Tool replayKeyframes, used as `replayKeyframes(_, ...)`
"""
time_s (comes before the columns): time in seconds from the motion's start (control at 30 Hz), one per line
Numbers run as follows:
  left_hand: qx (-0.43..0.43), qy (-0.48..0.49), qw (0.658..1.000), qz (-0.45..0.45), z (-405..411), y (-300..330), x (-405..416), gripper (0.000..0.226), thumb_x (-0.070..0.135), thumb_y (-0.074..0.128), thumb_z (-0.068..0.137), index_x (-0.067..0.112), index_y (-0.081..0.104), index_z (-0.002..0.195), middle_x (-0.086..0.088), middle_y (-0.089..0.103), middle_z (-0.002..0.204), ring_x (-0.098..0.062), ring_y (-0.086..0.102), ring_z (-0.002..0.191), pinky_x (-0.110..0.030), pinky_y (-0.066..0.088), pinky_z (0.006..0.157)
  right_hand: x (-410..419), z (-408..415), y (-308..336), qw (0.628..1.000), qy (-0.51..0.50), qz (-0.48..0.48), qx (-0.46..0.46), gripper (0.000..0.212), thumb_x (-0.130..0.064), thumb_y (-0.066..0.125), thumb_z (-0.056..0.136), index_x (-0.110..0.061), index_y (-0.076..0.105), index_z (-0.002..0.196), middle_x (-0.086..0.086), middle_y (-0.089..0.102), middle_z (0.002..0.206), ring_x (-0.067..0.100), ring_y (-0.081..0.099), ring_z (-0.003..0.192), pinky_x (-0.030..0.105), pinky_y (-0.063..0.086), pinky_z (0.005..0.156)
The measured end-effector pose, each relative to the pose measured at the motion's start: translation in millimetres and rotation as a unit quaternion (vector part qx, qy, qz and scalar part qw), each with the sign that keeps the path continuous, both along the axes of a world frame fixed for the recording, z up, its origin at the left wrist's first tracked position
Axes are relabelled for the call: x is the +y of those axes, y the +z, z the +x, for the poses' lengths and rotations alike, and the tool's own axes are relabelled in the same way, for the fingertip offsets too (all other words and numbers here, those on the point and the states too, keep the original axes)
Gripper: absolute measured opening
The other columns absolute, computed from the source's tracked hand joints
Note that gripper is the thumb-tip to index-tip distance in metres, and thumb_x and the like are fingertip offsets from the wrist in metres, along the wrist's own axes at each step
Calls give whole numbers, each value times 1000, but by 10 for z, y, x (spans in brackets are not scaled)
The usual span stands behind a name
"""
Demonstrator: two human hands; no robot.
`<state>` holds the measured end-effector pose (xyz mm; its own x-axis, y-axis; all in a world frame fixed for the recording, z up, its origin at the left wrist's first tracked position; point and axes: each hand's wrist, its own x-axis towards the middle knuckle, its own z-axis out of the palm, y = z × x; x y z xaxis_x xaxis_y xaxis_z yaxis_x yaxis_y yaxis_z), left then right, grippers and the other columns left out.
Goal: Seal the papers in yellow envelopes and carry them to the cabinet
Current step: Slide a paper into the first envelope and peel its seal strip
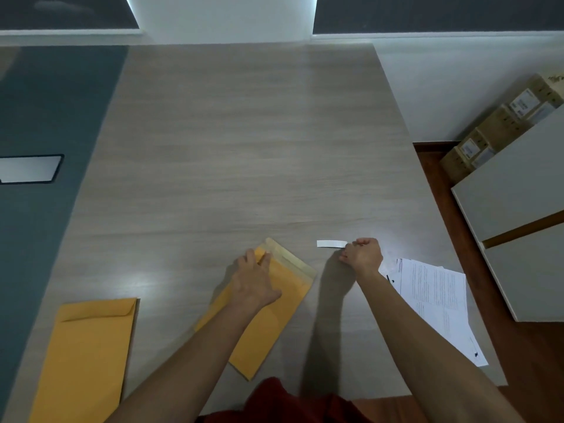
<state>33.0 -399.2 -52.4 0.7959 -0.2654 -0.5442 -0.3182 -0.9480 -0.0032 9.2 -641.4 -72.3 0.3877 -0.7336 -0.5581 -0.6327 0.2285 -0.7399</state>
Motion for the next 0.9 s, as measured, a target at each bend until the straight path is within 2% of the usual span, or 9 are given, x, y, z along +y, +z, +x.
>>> replayKeyframes(0.17, -9, 32, 998, -47, 129, 29, 44, 104, 46, 84, 65, 27, 22, 147, -12, 26, 140, -33, 42, 120, -32, 43, 74, 356, -206, 51, 972, 176, -158, 4, 45, -21, 76, 73, -16, 57, 113, 2, 62, 102, 20, 62, 93, 30, 48, 77)
replayKeyframes(0.27, -30, -24, 995, -87, 233, -5, 60, 126, 44, 89, 59, 30, 6, 153, -13, 9, 158, -34, 22, 143, -41, 44, 102, 698, -338, -17, 887, 398, -216, 92, 77, -39, 83, 63, -23, 50, 131, -3, 53, 121, 19, 49, 110, 36, 49, 90)
replayKeyframes(0.33, -55, -113, 987, -98, 290, -10, 62, 127, 47, 89, 59, 32, 6, 154, -8, 6, 163, -33, 14, 148, -48, 33, 114, 851, -390, -47, 848, 435, -278, 114, 69, -37, 78, 70, -26, 49, 132, -2, 55, 122, 23, 47, 111, 36, 47, 90)
replayKeyframes(0.4, -75, -183, 976, -92, 331, -9, 82, 112, 52, 85, 61, 28, 22, 150, -6, 24, 158, -30, 22, 144, -46, 31, 114, 984, -425, -17, 847, 424, -308, 90, 51, -31, 70, 80, -27, 53, 128, -2, 57, 119, 22, 48, 112, 33, 45, 91)
replayKeyframes(0.53, -55, -197, 972, -114, 307, -61, 266, 81, 48, 78, 76, 24, 41, 143, 0, 41, 148, -23, 32, 139, -39, 32, 112, 1259, -599, -12, 847, 436, -299, 55, 46, -40, 62, 88, -24, 53, 130, -2, 54, 116, 16, 46, 111, 30, 46, 94)
replayKeyframes(0.6, -24, -193, 973, -122, 251, -111, 440, 72, 35, 69, 87, 23, 37, 149, 0, 31, 159, -22, 23, 146, -38, 27, 117, 1375, -722, -25, 820, 467, -327, 48, 46, -44, 54, 92, -20, 53, 131, 1, 53, 121, 18, 47, 113, 30, 47, 94)
replayKeyframes(0.7, 17, -218, 970, -103, 138, -126, 648, 75, 16, 50, 95, 23, 10, 159, 3, -3, 167, -20, -1, 153, -38, 14, 123, 1542, -778, -68, 756, 501, -418, 58, 53, -43, 39, 97, -15, 47, 142, 8, 48, 144, 32, 44, 132, 44, 40, 106)
replayKeyframes(0.8, -2, -252, 966, -65, 75, -94, 685, 73, 16, 38, 100, 21, -4, 158, 1, -17, 165, -20, -12, 152, -41, 10, 123, 1723, -700, -130, 725, 560, -391, 93, 62, -46, 8, 100, -20, 16, 155, 2, 15, 162, 29, 6, 150, 53, 10, 120)
replayKeyframes(0.9, -21, -257, 966, -28, 54, -89, 692, 71, 15, 34, 102, 20, -11, 157, 1, -22, 163, -22, -15, 152, -45, 10, 122, 1738, -724, -240, 697, 587, -389, 136, 64, -49, -6, 98, -21, 2, 155, -1, 0, 163, 23, -11, 150, 49, -4, 121)
